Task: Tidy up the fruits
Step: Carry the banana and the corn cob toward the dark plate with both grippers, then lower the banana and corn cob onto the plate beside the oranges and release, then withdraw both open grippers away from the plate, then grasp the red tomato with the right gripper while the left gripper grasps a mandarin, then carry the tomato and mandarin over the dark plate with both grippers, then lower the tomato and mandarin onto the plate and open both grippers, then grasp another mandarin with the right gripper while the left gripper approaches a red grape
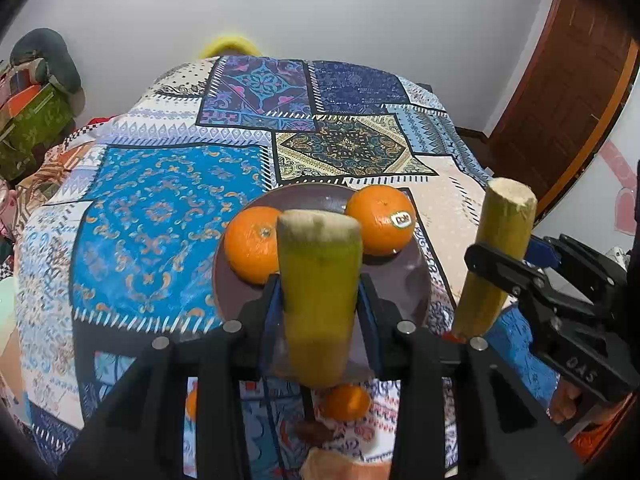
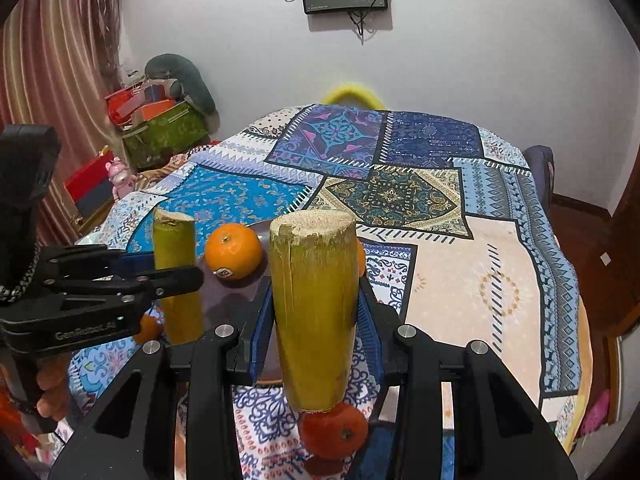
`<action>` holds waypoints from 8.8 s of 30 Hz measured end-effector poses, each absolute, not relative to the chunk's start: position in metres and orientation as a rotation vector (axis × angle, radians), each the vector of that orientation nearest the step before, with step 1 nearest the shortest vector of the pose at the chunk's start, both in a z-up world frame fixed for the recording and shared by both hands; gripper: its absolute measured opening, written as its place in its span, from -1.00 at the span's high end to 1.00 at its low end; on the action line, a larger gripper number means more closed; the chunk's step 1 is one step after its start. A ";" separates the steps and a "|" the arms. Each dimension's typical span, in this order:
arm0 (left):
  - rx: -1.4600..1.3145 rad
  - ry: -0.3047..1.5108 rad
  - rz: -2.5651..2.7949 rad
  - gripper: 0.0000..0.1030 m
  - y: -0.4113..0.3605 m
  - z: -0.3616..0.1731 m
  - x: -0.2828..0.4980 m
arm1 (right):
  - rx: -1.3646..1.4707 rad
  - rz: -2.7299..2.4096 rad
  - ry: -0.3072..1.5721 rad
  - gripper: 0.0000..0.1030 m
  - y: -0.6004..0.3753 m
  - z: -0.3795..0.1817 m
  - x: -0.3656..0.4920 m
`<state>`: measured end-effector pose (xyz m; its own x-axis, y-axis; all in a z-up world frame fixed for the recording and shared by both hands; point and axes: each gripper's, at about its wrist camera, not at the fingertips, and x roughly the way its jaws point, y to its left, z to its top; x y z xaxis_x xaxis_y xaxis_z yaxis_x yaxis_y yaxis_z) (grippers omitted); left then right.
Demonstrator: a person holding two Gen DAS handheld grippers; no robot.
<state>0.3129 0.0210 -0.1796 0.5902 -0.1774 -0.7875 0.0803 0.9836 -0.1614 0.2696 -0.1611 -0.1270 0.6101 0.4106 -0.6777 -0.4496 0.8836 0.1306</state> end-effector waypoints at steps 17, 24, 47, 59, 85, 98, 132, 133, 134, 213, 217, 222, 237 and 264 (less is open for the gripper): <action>-0.094 0.930 -0.146 0.29 0.005 -0.199 0.371 | -0.026 0.495 0.801 0.30 -0.172 -0.147 0.296; -0.107 0.926 -0.132 0.29 0.005 -0.200 0.389 | -0.017 0.506 0.814 0.30 -0.171 -0.151 0.301; -0.109 0.932 -0.127 0.29 0.008 -0.206 0.399 | -0.020 0.502 0.827 0.30 -0.173 -0.154 0.309; -0.103 0.845 -0.093 0.28 0.058 -0.166 0.341 | -0.066 0.542 0.824 0.31 -0.138 -0.151 0.316; -0.127 0.883 -0.045 0.14 0.100 -0.186 0.306 | -0.158 0.501 0.850 -0.18 -0.094 -0.153 0.325; -0.094 0.842 -0.081 -0.14 0.087 -0.153 0.262 | -0.126 0.458 0.821 -0.20 -0.133 -0.117 0.276; -0.049 1.060 -0.068 -0.19 0.092 -0.242 0.251 | -0.055 0.366 1.028 -0.20 -0.187 -0.194 0.229; -0.053 1.062 -0.071 -0.18 0.091 -0.244 0.253 | -0.059 0.368 1.031 -0.20 -0.187 -0.196 0.231; -0.057 1.064 -0.072 -0.15 0.091 -0.245 0.254 | -0.062 0.372 1.037 -0.20 -0.186 -0.198 0.232; -0.101 1.023 -0.199 0.19 0.048 -0.239 0.332 | -0.104 0.614 0.986 0.07 -0.092 -0.203 0.272; -0.109 1.008 -0.195 0.16 0.052 -0.232 0.328 | -0.101 0.614 1.012 0.01 -0.093 -0.205 0.271; -0.090 0.977 -0.175 0.16 0.057 -0.219 0.318 | -0.092 0.609 1.020 0.00 -0.098 -0.205 0.267; -0.070 0.941 -0.129 -0.01 0.072 -0.197 0.270 | -0.147 0.606 0.959 0.00 -0.107 -0.178 0.240; -0.089 1.036 -0.126 -0.02 0.078 -0.238 0.240 | -0.096 0.714 1.044 0.39 -0.090 -0.208 0.234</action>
